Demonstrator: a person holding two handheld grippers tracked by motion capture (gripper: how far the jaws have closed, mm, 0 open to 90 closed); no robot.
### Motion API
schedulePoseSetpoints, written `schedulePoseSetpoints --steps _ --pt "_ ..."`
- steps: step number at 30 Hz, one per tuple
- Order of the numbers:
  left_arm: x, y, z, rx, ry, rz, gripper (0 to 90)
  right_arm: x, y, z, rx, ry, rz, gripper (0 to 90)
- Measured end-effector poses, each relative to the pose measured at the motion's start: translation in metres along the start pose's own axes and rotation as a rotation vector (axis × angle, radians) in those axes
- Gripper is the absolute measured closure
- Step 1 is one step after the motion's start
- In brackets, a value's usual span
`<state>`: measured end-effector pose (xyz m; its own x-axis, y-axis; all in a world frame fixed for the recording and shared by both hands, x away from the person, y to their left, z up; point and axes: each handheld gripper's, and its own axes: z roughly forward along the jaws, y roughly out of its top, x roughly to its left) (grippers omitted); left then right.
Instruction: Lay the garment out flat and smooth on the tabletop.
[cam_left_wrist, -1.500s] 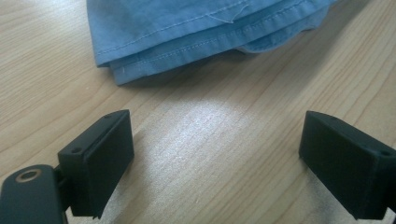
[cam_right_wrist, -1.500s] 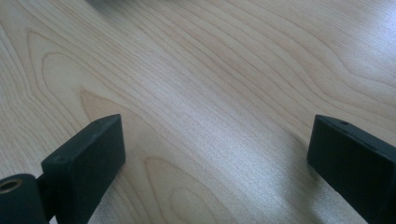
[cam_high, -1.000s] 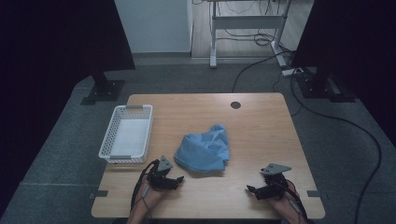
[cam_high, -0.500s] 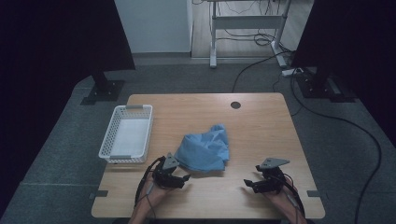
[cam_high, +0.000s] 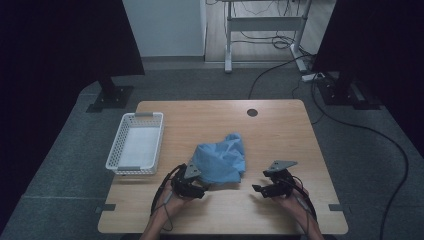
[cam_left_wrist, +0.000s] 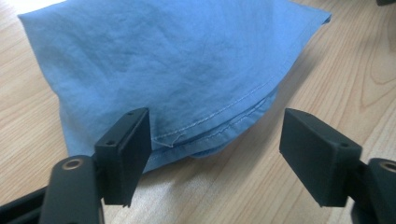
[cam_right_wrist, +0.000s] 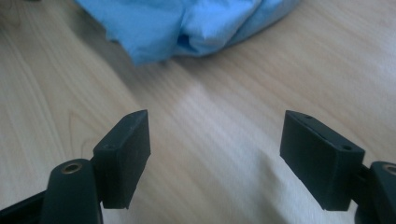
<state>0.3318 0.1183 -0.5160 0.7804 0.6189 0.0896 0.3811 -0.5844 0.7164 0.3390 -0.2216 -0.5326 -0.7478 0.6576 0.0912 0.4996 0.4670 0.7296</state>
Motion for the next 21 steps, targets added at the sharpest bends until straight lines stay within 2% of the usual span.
schedulePoseSetpoints --steps 10,15,21 --pt "0.0 0.0 0.009 0.012 0.014 0.024 32.2 0.001 0.021 0.022 0.006 -0.003 -0.031 31.1" --pt "0.0 0.0 0.011 0.019 0.038 0.037 38.2 -0.002 0.027 0.035 0.014 -0.003 -0.03 35.1" --pt "-0.003 -0.001 0.015 0.04 0.051 0.068 49.0 -0.004 0.035 0.042 0.006 0.004 -0.028 42.2"
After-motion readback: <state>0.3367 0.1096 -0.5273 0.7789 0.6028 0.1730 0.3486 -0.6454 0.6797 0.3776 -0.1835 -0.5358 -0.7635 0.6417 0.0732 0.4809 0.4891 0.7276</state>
